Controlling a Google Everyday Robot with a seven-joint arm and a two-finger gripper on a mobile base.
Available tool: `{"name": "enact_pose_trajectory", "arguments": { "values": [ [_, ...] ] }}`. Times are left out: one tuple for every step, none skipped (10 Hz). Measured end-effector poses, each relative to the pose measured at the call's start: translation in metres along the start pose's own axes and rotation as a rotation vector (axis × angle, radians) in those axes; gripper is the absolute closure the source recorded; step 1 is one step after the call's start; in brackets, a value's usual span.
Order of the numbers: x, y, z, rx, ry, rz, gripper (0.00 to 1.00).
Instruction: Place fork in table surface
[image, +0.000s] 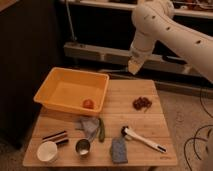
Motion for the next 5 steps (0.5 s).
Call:
{"name": "enact_pose_trajectory", "arguments": {
  "values": [
    [0.022, -0.001, 0.013, -0.01, 0.014, 0.023, 1.0],
    [0.054, -0.005, 0.025, -0.022, 0.04, 0.051, 1.0],
    [0.082, -0.007, 0.033, -0.038, 0.063, 0.075, 1.0],
    [0.107, -0.008, 0.041, -0.059, 0.083, 0.093, 1.0],
    [0.131, -0.005, 0.056, -0.086, 0.099, 0.113, 1.0]
  ]
}}
